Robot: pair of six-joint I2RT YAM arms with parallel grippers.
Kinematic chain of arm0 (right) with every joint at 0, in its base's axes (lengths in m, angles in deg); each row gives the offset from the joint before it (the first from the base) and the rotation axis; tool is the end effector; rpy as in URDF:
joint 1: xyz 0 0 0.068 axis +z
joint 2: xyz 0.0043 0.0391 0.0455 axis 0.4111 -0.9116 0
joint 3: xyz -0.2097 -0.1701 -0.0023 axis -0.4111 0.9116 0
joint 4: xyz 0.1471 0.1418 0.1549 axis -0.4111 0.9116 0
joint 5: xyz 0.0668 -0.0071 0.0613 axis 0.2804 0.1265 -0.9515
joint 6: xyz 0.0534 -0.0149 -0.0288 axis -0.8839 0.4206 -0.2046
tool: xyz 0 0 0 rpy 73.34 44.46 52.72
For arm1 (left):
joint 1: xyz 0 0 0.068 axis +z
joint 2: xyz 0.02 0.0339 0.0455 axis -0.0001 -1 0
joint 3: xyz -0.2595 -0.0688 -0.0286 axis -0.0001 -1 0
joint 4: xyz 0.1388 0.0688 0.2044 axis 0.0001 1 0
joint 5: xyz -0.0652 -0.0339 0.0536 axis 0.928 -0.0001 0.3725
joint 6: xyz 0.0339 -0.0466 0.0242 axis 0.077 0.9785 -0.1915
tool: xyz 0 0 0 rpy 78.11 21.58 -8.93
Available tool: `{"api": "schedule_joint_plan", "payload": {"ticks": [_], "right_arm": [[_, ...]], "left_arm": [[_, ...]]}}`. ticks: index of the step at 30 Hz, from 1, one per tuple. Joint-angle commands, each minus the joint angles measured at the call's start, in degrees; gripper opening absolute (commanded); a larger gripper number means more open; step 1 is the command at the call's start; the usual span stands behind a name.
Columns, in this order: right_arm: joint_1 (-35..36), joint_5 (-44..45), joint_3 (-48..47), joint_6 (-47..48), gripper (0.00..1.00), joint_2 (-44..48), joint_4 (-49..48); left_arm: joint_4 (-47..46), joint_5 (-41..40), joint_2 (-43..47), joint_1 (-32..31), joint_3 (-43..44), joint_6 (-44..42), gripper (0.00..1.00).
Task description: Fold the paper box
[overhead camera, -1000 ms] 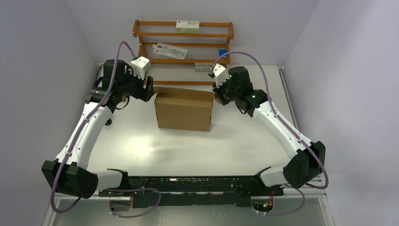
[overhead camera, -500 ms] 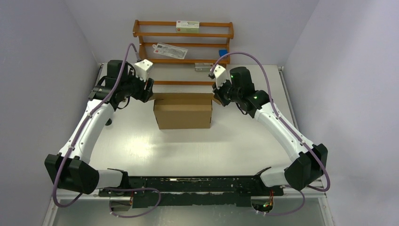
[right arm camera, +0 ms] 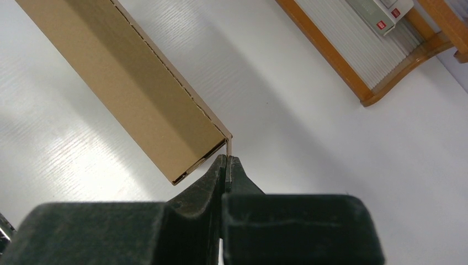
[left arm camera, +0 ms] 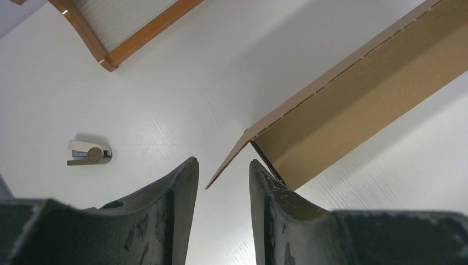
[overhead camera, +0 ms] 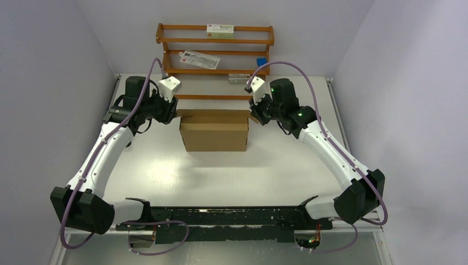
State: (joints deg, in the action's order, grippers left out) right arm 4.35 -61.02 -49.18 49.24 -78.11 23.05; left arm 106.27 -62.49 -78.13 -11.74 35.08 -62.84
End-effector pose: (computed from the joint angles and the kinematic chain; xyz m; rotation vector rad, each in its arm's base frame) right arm 0.2646 0.1562 0.3436 -0.9828 1.9332 0.3416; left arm 0.2664 -0.0685 0.3433 0.7185 2.0862 -0.2367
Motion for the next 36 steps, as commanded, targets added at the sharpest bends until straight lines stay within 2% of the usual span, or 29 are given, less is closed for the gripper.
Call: {"api": "schedule_joint_plan", "payload": {"ticks": [1, 6, 15, 27, 36], "right_arm": [[-0.19, -1.44, 0.76, 0.57, 0.00, 1.58, -0.99], [-0.15, -1.79, 1.09, 0.53, 0.00, 1.73, -1.08], [-0.15, -2.78, 1.38, 0.56, 0.00, 1.57, -1.37], [-0.16, -3.41, 1.71, 1.01, 0.00, 1.61, -1.69], [-0.15, -2.56, 1.74, -0.57, 0.00, 1.24, -2.24]], "left_arm": [[-0.86, 3.39, -0.44, 0.58, 0.27, -1.29, 0.44], [-0.51, 4.70, -1.49, 0.56, 0.38, -1.60, 0.43], [-0.04, 6.20, -2.25, 0.57, 0.54, -2.03, 0.29], [-0.22, 4.50, -3.47, 1.02, 0.17, -2.49, 0.29], [0.31, 5.75, -2.45, 1.03, -0.33, -1.35, 0.19]]}}
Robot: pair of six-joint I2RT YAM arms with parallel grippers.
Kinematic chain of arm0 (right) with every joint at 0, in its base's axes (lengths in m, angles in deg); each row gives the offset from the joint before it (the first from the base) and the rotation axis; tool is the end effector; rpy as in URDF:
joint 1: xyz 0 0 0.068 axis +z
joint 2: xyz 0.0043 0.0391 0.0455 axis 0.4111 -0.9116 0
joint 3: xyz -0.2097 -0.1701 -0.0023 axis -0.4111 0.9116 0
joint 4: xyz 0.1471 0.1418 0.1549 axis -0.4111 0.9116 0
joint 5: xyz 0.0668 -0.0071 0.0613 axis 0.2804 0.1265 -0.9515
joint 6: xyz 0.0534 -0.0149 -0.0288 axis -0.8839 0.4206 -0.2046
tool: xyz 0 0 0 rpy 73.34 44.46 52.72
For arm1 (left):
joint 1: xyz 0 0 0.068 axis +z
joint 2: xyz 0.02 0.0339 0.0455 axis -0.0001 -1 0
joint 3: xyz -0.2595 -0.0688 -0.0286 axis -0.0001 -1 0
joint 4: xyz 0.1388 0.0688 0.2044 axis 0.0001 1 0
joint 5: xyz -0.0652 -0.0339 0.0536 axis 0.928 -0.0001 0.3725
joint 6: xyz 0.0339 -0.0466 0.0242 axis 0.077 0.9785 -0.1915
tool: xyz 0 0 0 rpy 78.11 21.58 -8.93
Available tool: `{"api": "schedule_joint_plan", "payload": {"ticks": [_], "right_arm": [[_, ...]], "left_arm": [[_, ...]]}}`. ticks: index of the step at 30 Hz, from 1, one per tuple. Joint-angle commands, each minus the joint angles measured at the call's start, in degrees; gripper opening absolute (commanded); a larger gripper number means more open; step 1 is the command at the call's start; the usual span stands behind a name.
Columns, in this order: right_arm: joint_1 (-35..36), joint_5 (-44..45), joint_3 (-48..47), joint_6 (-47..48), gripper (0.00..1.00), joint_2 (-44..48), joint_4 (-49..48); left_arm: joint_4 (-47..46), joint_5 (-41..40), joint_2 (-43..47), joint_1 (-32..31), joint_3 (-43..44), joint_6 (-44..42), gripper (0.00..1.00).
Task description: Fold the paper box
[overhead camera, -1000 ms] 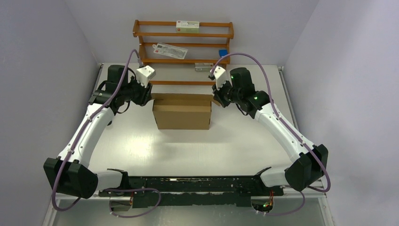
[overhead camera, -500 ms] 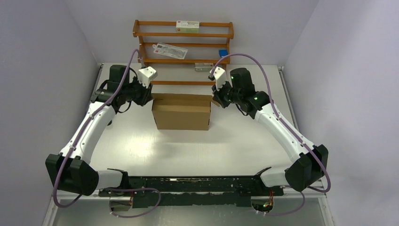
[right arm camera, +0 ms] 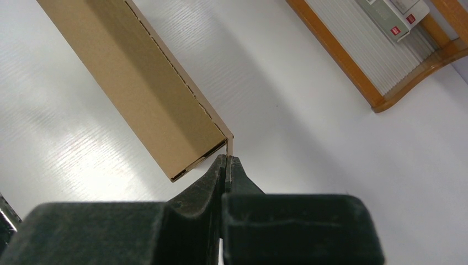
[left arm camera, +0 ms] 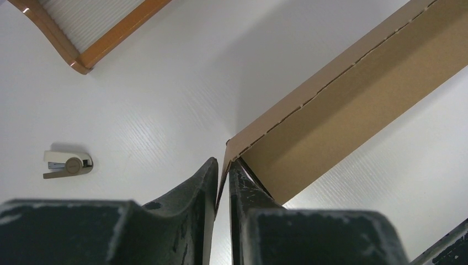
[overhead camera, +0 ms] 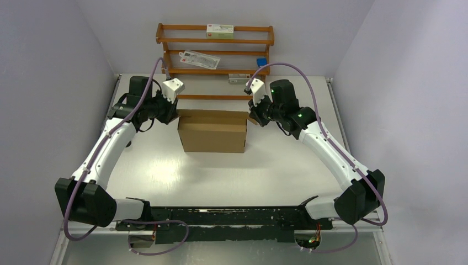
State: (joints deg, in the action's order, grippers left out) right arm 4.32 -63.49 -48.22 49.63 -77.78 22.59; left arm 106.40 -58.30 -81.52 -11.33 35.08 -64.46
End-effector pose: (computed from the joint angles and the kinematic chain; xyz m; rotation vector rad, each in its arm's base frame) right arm 0.2623 0.1570 0.3405 -1.0111 1.9198 0.3843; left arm 0.2782 -0.0722 0.3283 0.7816 2.1142 -0.3121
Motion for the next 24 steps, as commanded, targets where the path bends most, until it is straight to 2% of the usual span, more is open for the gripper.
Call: {"api": "schedule_joint_plan", "payload": {"ticks": [1, 7, 15, 24], "right_arm": [[-0.13, 0.08, 0.73, -1.46, 0.00, 0.86, -1.89], [0.00, 1.56, 1.39, -6.91, 0.00, 0.93, -3.19], [1.76, 10.01, 5.45, -17.60, 0.00, 4.49, -8.15], [5.08, 16.83, 3.72, -28.67, 0.00, 3.88, -5.71]], "left_arm": [[0.18, 1.54, 1.14, 0.61, -0.37, 0.58, 0.17], [0.36, 2.37, 1.74, 0.57, -0.31, 4.61, 0.06], [-0.01, -1.23, 1.65, 0.26, -0.97, 16.95, 0.05], [-2.72, -6.61, 3.97, -2.56, -3.84, 27.72, 0.05]]}}
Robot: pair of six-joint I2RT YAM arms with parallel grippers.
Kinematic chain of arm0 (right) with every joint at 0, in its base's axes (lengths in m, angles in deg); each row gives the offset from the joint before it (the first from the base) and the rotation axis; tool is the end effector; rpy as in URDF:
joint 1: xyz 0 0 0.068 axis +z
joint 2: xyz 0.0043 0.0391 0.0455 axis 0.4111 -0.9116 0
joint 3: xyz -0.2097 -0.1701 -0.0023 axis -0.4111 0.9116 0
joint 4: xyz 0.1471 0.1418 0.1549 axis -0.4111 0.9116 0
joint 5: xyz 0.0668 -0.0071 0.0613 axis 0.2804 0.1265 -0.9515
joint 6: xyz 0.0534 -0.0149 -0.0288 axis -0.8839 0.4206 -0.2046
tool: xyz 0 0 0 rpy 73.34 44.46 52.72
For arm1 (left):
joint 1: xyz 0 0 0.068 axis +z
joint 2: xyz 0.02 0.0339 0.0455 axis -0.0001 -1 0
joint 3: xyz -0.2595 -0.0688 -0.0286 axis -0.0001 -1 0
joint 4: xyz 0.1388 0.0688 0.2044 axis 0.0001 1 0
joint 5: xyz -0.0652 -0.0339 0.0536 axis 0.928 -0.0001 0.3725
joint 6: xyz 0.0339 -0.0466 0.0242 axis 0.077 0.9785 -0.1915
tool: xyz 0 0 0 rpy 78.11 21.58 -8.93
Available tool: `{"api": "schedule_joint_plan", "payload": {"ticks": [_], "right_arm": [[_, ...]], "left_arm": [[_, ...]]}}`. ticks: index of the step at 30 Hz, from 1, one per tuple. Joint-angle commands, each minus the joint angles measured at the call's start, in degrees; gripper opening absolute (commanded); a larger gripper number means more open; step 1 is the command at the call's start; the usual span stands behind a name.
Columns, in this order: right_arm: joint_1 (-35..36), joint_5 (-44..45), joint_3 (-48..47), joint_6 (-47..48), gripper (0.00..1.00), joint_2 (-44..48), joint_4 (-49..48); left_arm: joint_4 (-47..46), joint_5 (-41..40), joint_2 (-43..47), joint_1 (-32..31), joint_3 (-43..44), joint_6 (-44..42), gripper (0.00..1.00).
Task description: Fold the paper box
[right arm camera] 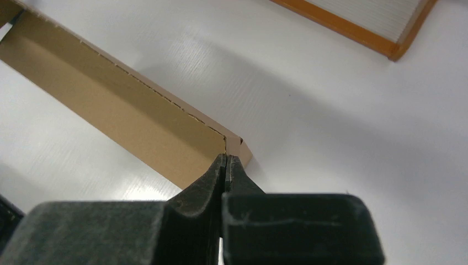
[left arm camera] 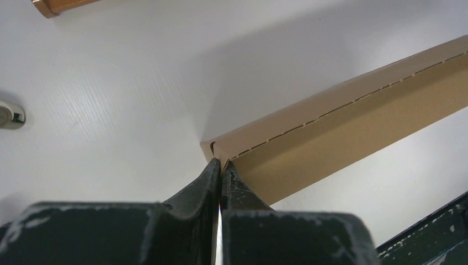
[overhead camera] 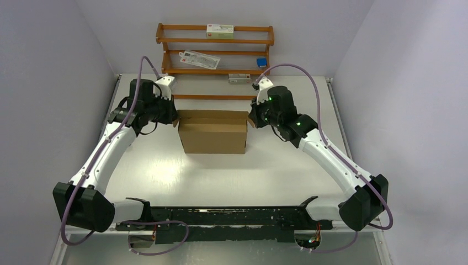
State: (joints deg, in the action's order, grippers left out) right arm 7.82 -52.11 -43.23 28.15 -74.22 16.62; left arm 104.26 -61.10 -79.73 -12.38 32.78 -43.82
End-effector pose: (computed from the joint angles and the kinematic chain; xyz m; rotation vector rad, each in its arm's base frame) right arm 0.2500 0.1604 0.3377 -0.5786 2.0370 0.4337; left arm 0.2727 -0.0741 0.3261 0.3922 2.2269 -0.4545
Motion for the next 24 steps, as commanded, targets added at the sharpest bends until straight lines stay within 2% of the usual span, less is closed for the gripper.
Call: {"api": "schedule_joint_plan", "payload": {"ticks": [1, 10, 17, 24], "right_arm": [[2.44, 7.11, -1.76, -8.46, 0.00, -0.13, 0.64], [8.98, 19.08, -6.35, -21.65, 0.00, -3.67, 6.61], [10.27, 21.79, -6.68, -28.43, 0.00, -4.03, 7.30], [11.33, 23.35, -5.04, -30.02, 0.00, -3.03, 5.51]], "left_arm": [[-0.96, -4.81, 2.76, -2.10, -1.85, 7.96, 0.05], [-4.48, -11.20, 5.58, -7.02, -5.50, 13.65, 0.05], [-5.22, -14.29, 6.70, -8.89, -6.82, 15.65, 0.05], [-5.94, -15.50, 7.52, -9.58, -8.17, 16.47, 0.05]]}}
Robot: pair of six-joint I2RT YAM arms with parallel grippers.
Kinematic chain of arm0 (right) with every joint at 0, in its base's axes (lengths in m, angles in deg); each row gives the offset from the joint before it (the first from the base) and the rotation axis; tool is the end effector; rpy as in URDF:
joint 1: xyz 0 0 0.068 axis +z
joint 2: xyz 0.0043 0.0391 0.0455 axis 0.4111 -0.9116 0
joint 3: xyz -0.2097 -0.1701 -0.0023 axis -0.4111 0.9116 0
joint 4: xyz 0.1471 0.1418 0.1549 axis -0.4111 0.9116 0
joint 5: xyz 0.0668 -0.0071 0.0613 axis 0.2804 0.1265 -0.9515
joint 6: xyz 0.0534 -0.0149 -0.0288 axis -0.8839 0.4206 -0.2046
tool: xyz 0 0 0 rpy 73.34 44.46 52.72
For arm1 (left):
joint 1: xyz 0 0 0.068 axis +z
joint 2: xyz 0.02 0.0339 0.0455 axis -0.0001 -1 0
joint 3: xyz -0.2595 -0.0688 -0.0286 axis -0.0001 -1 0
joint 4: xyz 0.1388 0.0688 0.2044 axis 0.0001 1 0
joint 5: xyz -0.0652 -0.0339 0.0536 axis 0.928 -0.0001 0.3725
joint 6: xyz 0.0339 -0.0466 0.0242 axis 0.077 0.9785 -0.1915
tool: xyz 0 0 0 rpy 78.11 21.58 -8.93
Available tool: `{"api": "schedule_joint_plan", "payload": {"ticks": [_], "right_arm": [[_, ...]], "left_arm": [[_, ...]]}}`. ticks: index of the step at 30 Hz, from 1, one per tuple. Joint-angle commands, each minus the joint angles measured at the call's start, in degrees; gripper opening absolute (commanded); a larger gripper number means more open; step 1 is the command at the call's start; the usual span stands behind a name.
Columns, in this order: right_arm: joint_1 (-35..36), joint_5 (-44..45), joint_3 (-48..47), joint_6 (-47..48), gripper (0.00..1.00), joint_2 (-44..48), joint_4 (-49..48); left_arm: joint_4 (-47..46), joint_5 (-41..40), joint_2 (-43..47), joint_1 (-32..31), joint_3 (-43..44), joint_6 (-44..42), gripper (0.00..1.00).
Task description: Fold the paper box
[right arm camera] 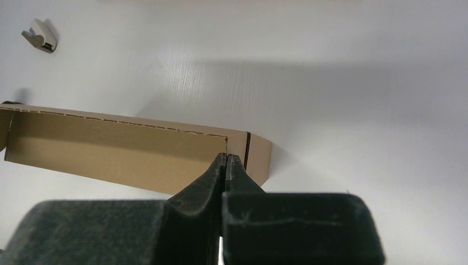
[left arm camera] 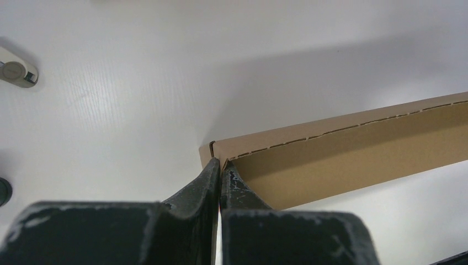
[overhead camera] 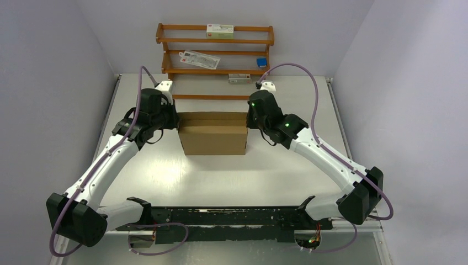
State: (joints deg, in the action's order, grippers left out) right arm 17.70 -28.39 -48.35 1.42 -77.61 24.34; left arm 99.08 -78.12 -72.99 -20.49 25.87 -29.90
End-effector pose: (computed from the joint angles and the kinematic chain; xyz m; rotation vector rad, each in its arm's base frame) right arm 0.2353 0.1896 0.3399 -0.0447 2.1702 0.3379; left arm 0.2449 -0.0915 0.3221 0.1159 2.1877 -0.3464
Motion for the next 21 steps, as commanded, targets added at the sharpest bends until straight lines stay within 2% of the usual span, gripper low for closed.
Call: {"api": "schedule_joint_plan", "payload": {"ticks": [1, 21], "right_arm": [[1.52, 0.27, 0.17, -3.55, 0.00, 0.32, -2.18], [3.55, 2.05, 4.00, -2.20, 0.00, 0.25, -5.04]], "left_arm": [[-0.87, 1.37, 0.85, -1.56, -1.42, 2.61, 0.05], [-3.57, 2.23, 1.83, -2.23, -4.01, 4.62, 0.05]]}}
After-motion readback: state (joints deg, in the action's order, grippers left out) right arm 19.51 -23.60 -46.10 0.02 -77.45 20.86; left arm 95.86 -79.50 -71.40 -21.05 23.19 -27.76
